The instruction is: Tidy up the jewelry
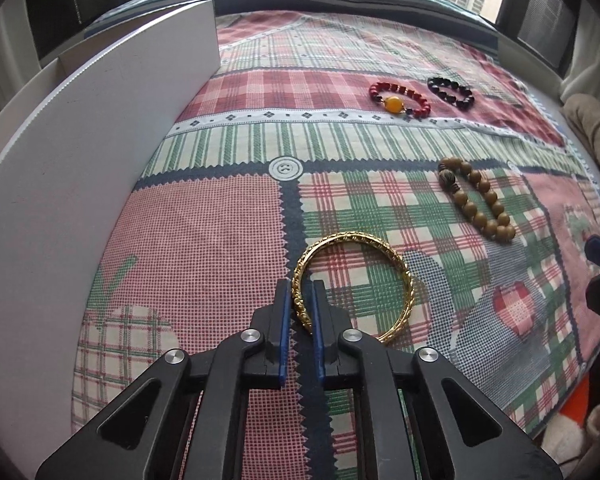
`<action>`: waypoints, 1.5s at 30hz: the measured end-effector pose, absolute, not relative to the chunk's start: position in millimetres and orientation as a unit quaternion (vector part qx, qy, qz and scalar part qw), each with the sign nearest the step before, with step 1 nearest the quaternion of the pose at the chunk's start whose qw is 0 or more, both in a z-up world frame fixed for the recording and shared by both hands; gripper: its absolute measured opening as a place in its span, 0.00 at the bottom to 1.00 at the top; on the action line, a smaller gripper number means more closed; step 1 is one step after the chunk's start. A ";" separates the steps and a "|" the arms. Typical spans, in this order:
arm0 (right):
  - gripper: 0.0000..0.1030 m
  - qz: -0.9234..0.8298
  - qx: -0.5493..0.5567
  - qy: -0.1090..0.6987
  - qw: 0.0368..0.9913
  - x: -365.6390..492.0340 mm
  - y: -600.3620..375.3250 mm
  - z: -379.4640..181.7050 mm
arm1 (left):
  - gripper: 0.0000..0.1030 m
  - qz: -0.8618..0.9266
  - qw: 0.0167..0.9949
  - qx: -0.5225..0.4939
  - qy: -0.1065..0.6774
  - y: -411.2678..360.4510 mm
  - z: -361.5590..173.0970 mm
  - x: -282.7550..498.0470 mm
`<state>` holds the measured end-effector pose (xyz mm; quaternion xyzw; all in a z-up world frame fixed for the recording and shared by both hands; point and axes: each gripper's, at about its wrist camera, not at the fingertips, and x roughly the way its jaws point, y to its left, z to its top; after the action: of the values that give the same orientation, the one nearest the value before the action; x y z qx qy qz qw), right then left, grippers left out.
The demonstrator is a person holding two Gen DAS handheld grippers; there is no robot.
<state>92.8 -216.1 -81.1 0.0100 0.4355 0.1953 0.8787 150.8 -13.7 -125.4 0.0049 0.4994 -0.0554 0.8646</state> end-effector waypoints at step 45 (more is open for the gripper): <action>0.14 0.430 0.073 0.395 0.809 241.1 17.7 61.5 | 0.03 0.135 0.880 -0.171 0.423 293.2 -5.8 124.2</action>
<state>241.1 17.7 61.5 0.0733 0.3946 0.4296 0.8089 124.2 293.2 -5.8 -0.1706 0.4231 0.1349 0.8796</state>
